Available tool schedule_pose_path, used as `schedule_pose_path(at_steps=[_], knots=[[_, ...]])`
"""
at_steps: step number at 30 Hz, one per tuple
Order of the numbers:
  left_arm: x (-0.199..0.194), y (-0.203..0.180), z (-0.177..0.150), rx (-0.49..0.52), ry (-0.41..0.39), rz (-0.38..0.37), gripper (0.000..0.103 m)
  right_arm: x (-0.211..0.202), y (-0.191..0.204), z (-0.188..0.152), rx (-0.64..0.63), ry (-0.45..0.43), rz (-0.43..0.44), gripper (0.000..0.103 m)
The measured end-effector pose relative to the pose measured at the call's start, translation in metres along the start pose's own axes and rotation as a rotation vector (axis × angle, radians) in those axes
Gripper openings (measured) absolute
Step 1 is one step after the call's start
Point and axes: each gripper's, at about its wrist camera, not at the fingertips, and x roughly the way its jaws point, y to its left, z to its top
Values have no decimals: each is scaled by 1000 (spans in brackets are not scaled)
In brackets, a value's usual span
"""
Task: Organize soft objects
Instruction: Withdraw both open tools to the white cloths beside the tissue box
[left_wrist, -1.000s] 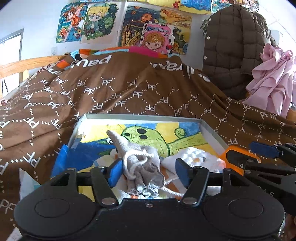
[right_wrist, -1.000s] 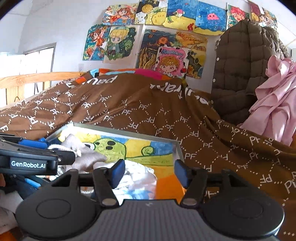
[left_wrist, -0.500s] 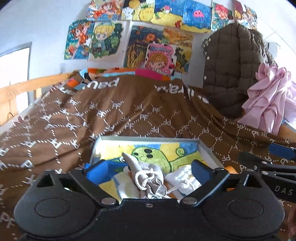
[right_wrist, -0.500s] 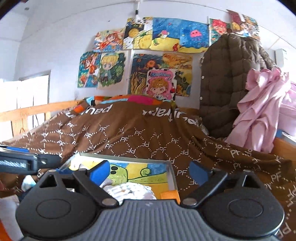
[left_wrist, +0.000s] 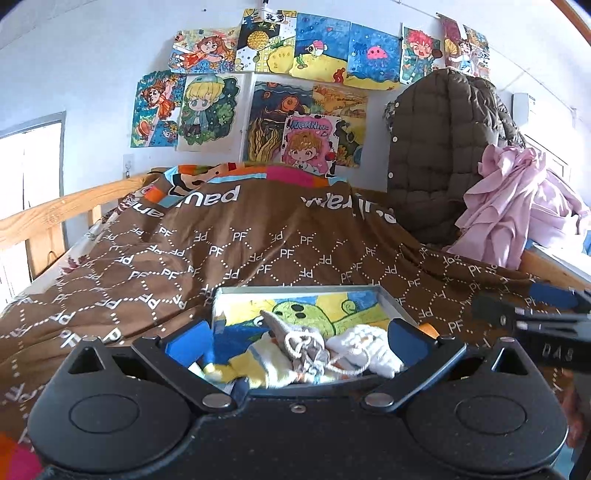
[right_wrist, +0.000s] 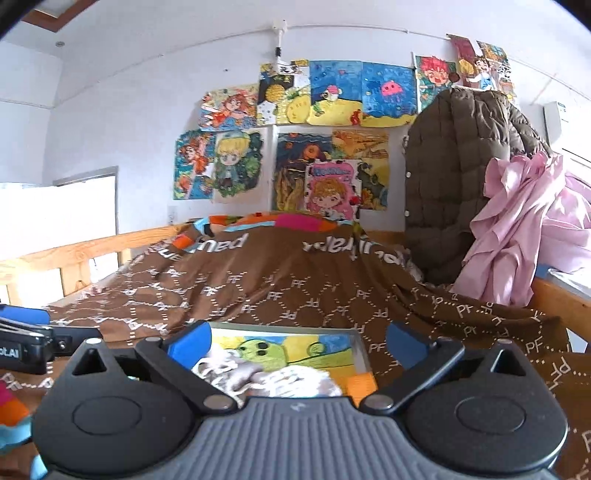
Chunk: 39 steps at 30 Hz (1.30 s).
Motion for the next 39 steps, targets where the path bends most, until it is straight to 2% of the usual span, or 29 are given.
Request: schedule_pose_path(at_steps=[11,20,39], knots=[[-62,32,-27,-17,41,58,102,-51,34,-19,-19,18,51,103],[-88,51,-60,-38,72,100,102,-76,45,-43,-14,80,66,103],[-64,53,-109,25,166,72,102,-58,68,-76,-89,200,102,103]])
